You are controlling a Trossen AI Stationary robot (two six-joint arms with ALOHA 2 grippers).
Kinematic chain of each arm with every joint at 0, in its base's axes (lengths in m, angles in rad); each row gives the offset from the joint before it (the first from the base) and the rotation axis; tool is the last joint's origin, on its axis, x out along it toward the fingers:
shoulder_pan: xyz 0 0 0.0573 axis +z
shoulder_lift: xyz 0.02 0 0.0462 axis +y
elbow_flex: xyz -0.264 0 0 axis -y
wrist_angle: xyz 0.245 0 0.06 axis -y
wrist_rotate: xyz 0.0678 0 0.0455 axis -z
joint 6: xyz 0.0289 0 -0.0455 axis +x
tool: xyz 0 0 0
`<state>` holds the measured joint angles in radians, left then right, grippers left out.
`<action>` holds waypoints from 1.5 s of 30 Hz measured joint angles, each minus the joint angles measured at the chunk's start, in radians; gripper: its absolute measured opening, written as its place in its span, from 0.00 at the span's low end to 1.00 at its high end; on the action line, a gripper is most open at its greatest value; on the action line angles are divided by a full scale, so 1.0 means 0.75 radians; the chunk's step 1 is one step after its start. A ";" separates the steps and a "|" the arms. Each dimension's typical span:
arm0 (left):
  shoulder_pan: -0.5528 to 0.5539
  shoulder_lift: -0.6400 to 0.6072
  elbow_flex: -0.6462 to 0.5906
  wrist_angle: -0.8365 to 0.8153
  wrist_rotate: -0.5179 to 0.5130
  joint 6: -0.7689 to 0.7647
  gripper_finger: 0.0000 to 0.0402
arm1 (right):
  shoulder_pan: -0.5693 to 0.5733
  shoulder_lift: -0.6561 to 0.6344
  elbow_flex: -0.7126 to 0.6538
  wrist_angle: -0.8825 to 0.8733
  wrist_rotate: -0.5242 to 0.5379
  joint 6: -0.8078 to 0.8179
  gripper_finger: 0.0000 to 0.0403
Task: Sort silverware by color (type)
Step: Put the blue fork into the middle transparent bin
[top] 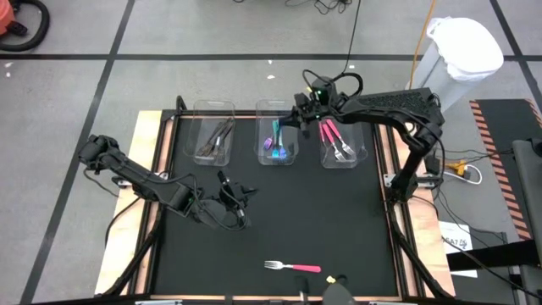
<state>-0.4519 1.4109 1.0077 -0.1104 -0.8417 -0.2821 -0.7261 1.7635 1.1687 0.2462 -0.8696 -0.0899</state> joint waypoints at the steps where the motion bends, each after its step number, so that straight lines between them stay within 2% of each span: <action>1: 0.000 0.000 0.000 -0.001 0.000 0.000 0.05 | 0.000 0.010 0.000 0.000 0.000 0.000 0.01; 8: 0.000 0.000 0.000 -0.003 0.000 0.003 0.05 | -0.001 0.058 0.000 0.010 -0.003 0.002 0.01; 12: 0.000 0.000 0.000 -0.003 0.000 0.004 0.05 | -0.001 0.068 0.000 0.019 0.010 0.004 0.05; 18: 0.000 0.000 0.000 -0.005 0.000 0.010 0.05 | 0.001 0.068 -0.002 0.011 0.068 0.000 0.17; 27: 0.000 0.000 0.000 -0.005 0.000 0.009 0.05 | 0.009 0.068 -0.002 0.018 0.292 0.000 0.40; 34: 0.001 0.000 0.000 -0.005 0.000 0.010 0.05 | 0.039 0.068 -0.002 0.053 0.329 -0.011 0.58; 36: 0.001 0.000 0.000 -0.005 0.000 0.011 0.05 | 0.046 0.062 -0.002 0.054 0.335 -0.018 0.61; 41: 0.001 0.000 0.000 -0.005 0.000 0.012 0.05 | 0.076 0.036 -0.002 0.060 0.471 -0.066 0.65; 45: 0.001 0.000 0.000 -0.005 0.000 0.013 0.05 | 0.093 0.015 -0.002 0.076 0.497 -0.077 0.68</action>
<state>-0.4515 1.4109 1.0077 -0.1143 -0.8417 -0.2724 -0.6563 1.7747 1.1671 0.3031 -0.4967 -0.1476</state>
